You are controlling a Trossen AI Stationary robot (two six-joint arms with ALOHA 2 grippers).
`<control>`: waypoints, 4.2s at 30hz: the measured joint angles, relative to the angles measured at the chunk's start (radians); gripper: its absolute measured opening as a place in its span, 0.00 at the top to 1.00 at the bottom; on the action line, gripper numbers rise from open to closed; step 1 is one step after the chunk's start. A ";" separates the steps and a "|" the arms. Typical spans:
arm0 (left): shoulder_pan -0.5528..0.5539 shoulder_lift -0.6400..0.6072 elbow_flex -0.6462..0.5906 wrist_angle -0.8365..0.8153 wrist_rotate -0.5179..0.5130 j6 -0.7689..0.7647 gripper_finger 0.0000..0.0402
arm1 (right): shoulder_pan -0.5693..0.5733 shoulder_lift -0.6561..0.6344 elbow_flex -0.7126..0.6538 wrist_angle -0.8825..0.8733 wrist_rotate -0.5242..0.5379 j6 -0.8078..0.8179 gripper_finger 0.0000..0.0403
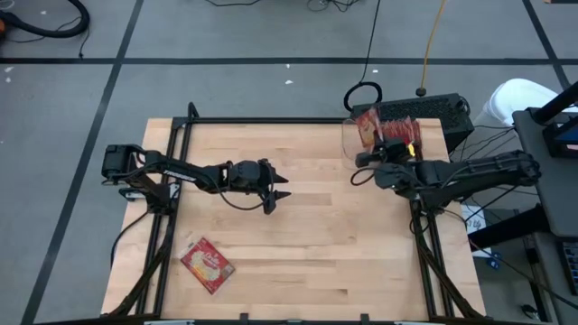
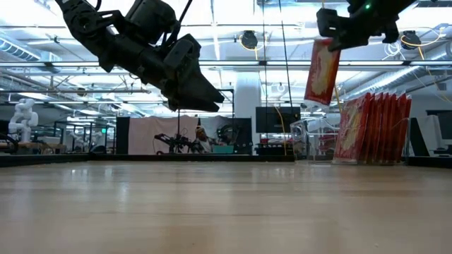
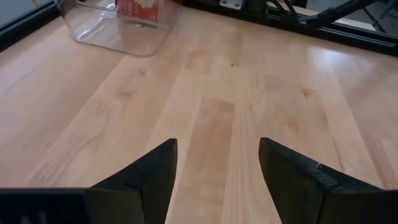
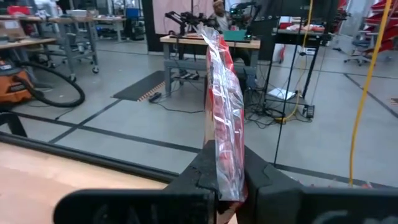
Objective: Sort popcorn bags into baskets
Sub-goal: Put the red popcorn bag into the transparent bin
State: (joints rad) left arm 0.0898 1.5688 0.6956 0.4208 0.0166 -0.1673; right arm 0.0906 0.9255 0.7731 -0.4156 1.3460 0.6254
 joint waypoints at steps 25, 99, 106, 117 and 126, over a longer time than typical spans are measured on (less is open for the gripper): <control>0.000 0.000 0.000 0.001 0.000 -0.043 0.43 | -0.109 0.136 -0.001 -0.234 -0.125 0.296 0.98; -0.001 0.000 0.000 0.002 0.000 -0.038 0.43 | -0.205 0.142 -0.126 -0.295 -0.277 0.459 0.75; -0.001 0.000 0.000 0.002 0.000 -0.032 0.43 | -0.216 0.142 -0.126 -0.298 -0.276 0.462 0.67; -0.001 0.000 0.000 0.001 0.000 -0.029 0.43 | -0.216 0.112 -0.126 -0.296 -0.221 0.462 0.67; -0.001 0.000 0.000 -0.003 0.000 -0.028 0.43 | -0.216 0.015 -0.079 -0.293 -0.174 0.310 0.67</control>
State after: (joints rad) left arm 0.0891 1.5692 0.6959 0.4177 0.0166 -0.1951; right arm -0.1257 0.9407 0.6938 -0.7082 1.1723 0.9351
